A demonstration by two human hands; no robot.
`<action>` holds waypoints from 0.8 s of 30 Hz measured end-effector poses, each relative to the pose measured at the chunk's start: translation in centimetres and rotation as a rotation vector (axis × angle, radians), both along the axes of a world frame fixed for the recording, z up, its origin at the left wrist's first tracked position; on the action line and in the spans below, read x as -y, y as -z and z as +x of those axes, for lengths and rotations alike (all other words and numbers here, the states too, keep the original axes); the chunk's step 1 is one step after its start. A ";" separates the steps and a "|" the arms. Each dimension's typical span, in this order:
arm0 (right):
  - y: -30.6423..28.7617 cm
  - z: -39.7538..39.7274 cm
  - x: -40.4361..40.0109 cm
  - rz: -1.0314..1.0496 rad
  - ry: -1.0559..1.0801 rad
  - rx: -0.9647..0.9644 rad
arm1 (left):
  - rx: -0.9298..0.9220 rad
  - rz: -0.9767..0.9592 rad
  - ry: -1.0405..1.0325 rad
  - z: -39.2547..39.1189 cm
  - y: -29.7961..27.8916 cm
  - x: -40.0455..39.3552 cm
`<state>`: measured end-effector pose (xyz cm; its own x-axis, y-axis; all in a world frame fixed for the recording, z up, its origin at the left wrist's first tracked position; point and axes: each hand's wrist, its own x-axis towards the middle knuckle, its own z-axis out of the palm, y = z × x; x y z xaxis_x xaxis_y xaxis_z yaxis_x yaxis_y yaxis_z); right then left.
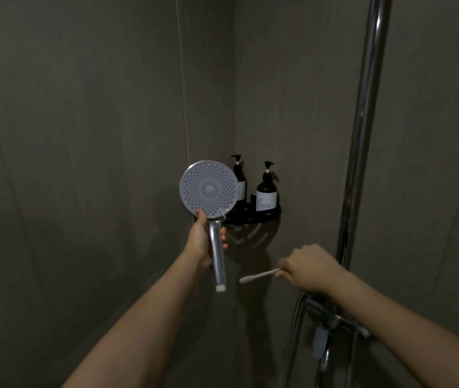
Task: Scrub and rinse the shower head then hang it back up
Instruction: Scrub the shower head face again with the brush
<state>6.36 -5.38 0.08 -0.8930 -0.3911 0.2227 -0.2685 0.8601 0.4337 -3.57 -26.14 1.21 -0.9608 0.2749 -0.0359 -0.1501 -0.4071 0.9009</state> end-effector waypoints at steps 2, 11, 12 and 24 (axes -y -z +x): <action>0.7 0.0 1.6 0.029 -0.126 0.012 | 0.001 0.018 -0.007 0.2 0.1 -0.3; 1.4 -0.2 0.6 -0.164 0.070 0.066 | -0.020 0.039 0.003 0.6 -1.5 -0.5; 1.7 -0.1 0.9 -0.128 -0.018 0.066 | -0.028 0.020 -0.002 0.7 -1.4 -0.7; 1.2 0.3 1.2 -0.214 -0.060 0.081 | -0.009 -0.008 -0.013 1.0 -0.3 -0.5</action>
<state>6.67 -6.61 -1.11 -0.8879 -0.3953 0.2352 -0.3481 0.9117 0.2184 -2.59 -25.68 1.51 -0.9647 0.2618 -0.0296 -0.1370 -0.4023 0.9052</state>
